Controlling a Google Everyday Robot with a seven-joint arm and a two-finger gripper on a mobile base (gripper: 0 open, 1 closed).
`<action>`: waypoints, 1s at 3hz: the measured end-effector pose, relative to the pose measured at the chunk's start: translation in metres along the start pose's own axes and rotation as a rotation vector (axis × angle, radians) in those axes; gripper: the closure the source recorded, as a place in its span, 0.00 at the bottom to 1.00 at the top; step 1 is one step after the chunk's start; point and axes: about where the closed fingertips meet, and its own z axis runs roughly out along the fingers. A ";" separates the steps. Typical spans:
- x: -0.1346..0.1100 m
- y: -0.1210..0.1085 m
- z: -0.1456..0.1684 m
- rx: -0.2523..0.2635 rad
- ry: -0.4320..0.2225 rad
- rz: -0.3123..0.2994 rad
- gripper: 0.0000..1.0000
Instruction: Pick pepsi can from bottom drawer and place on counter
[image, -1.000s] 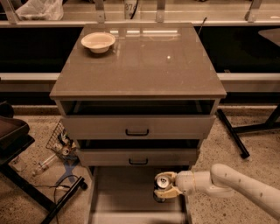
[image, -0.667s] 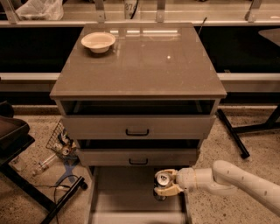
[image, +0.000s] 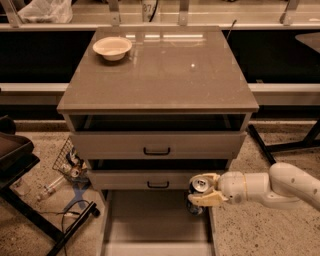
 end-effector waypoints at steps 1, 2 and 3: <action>-0.046 0.003 -0.021 0.039 0.011 -0.008 1.00; -0.090 0.004 -0.031 0.075 0.024 -0.033 1.00; -0.140 0.008 -0.037 0.106 0.032 -0.085 1.00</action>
Offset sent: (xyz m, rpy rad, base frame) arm 0.0292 -0.0130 0.1492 -0.0839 -0.0835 -0.0930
